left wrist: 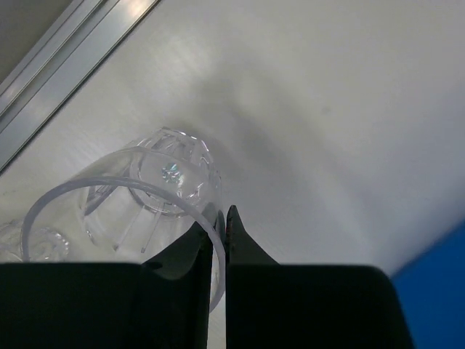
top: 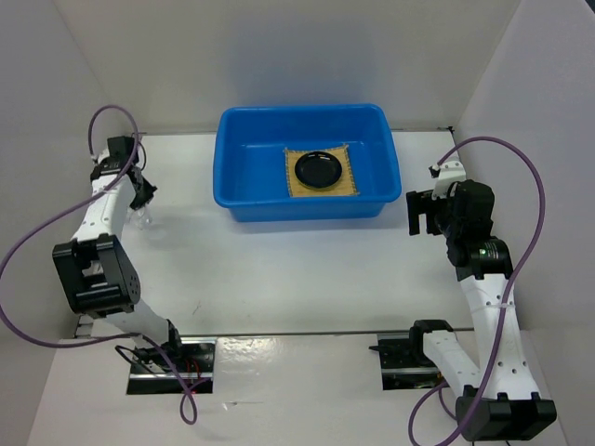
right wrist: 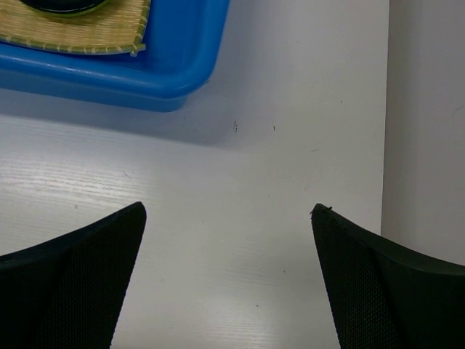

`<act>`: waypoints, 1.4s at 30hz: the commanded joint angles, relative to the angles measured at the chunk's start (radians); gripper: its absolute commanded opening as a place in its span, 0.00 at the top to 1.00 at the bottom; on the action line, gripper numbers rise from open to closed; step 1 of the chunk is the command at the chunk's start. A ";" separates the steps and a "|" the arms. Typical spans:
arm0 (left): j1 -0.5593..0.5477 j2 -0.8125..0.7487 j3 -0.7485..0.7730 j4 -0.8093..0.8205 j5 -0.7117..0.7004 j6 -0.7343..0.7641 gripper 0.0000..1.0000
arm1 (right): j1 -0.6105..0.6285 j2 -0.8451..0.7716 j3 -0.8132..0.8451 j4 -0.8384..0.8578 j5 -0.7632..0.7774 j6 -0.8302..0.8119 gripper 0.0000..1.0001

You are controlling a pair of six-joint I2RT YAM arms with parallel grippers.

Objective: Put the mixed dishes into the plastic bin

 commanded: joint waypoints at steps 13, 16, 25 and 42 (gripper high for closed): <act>-0.491 0.136 0.835 -0.035 0.211 0.148 0.96 | -0.020 -0.010 -0.007 0.046 -0.008 -0.007 0.01; -0.554 0.410 1.273 -0.248 0.134 0.208 0.96 | -0.020 -0.010 -0.007 0.046 -0.008 -0.007 0.01; -0.622 0.773 1.466 -0.243 0.066 0.194 0.92 | -0.020 0.026 -0.007 0.037 -0.008 -0.007 0.01; -0.631 1.066 1.622 -0.217 0.131 0.145 0.89 | -0.054 0.073 0.002 0.027 -0.018 -0.007 0.01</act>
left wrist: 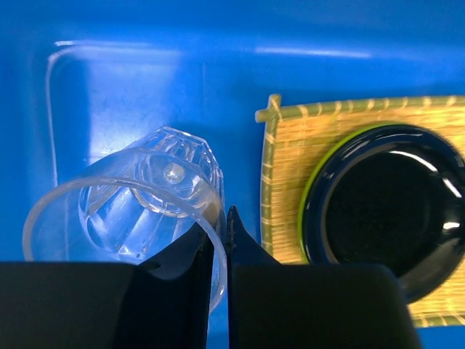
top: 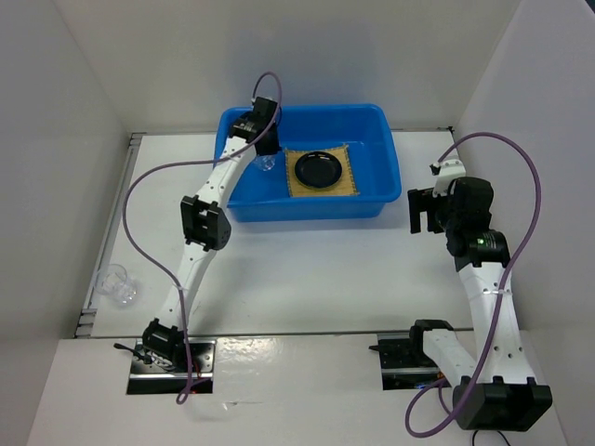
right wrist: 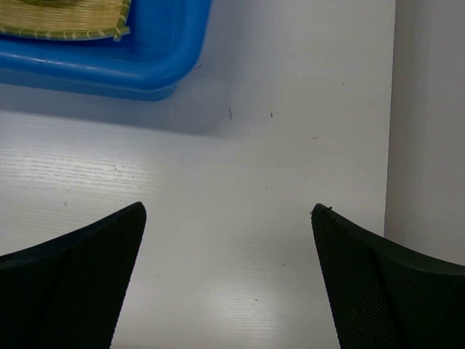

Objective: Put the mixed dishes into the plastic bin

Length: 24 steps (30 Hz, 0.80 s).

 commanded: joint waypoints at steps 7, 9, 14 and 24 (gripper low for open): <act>0.014 -0.017 0.042 0.031 0.054 -0.029 0.55 | -0.007 0.019 0.002 0.028 -0.005 -0.004 0.01; 0.014 -0.040 0.051 0.031 0.040 -0.029 0.40 | -0.007 0.028 0.002 0.028 -0.005 -0.004 0.01; -0.037 -0.209 0.063 -0.038 -0.186 0.014 0.00 | -0.007 0.028 0.002 0.028 -0.005 -0.013 0.01; -0.125 -0.759 -0.564 -0.351 -0.673 -0.304 0.00 | -0.007 -0.041 -0.007 0.037 -0.002 -0.013 0.01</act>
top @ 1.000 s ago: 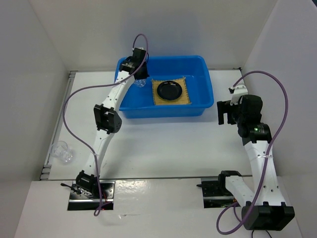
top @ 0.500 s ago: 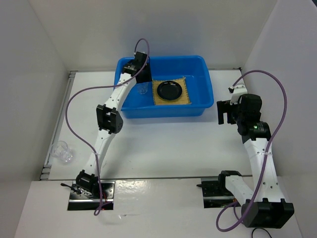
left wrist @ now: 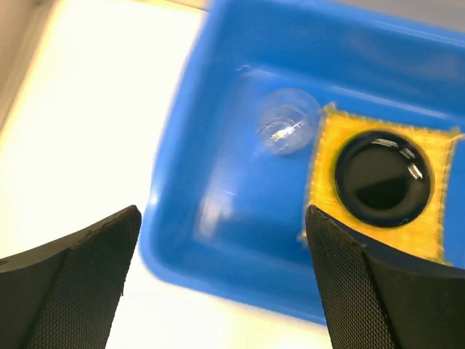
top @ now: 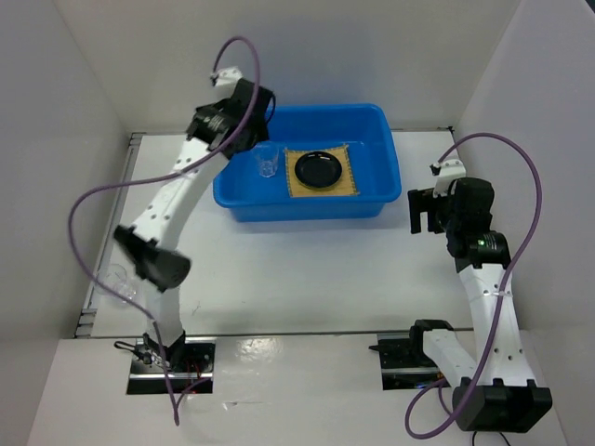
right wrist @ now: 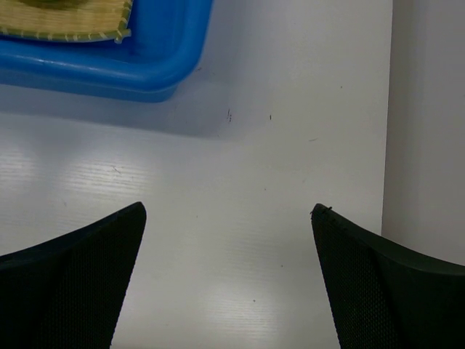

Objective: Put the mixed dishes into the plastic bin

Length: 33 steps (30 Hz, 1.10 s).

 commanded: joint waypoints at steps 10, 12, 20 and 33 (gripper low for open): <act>0.482 -1.012 -1.469 0.473 0.059 -0.213 0.21 | -0.007 -0.098 -0.007 0.047 -0.006 -0.005 0.01; 0.536 -0.966 -1.469 0.432 0.059 -0.249 0.19 | -0.007 -0.098 -0.007 0.047 -0.006 -0.005 0.01; 0.718 -0.799 -1.538 0.359 0.108 -0.349 0.17 | -0.007 -0.089 -0.007 0.047 -0.015 -0.005 0.01; 0.783 -0.785 -1.556 0.327 0.041 -0.407 0.13 | -0.007 -0.060 -0.007 0.047 -0.015 -0.005 0.01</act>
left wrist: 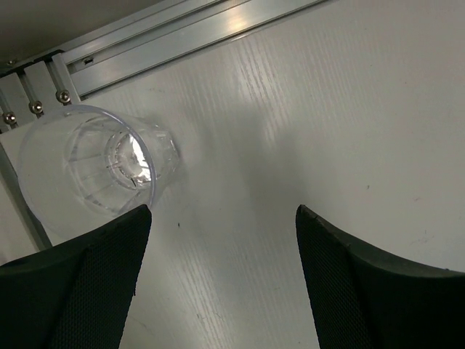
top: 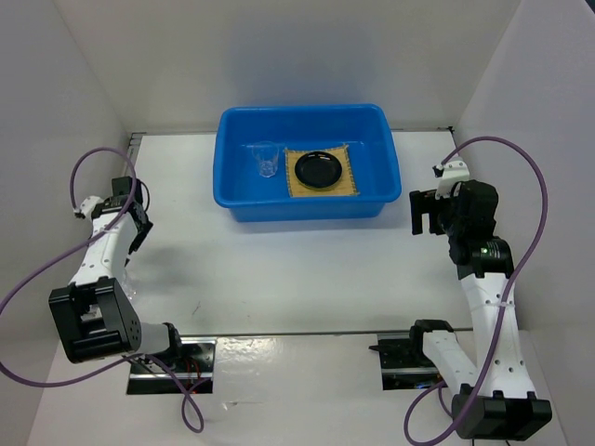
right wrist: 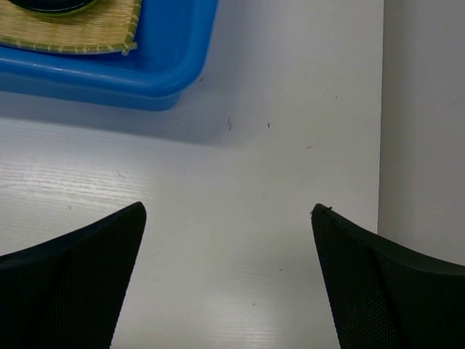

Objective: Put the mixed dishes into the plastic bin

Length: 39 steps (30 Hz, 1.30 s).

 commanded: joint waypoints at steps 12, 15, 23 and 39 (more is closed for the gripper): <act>0.078 0.059 -0.024 -0.030 -0.007 -0.093 0.12 | -0.007 0.004 -0.006 0.037 -0.007 -0.005 0.01; 0.115 0.085 -0.055 -0.004 0.045 -0.082 0.12 | -0.007 0.004 -0.006 0.037 -0.007 -0.005 0.01; 0.160 0.118 -0.064 0.075 0.193 0.051 0.92 | -0.007 0.004 -0.006 0.037 -0.007 -0.005 0.01; -0.237 -0.125 0.317 0.388 0.711 0.418 1.00 | -0.007 -0.014 -0.006 0.037 0.002 -0.005 0.01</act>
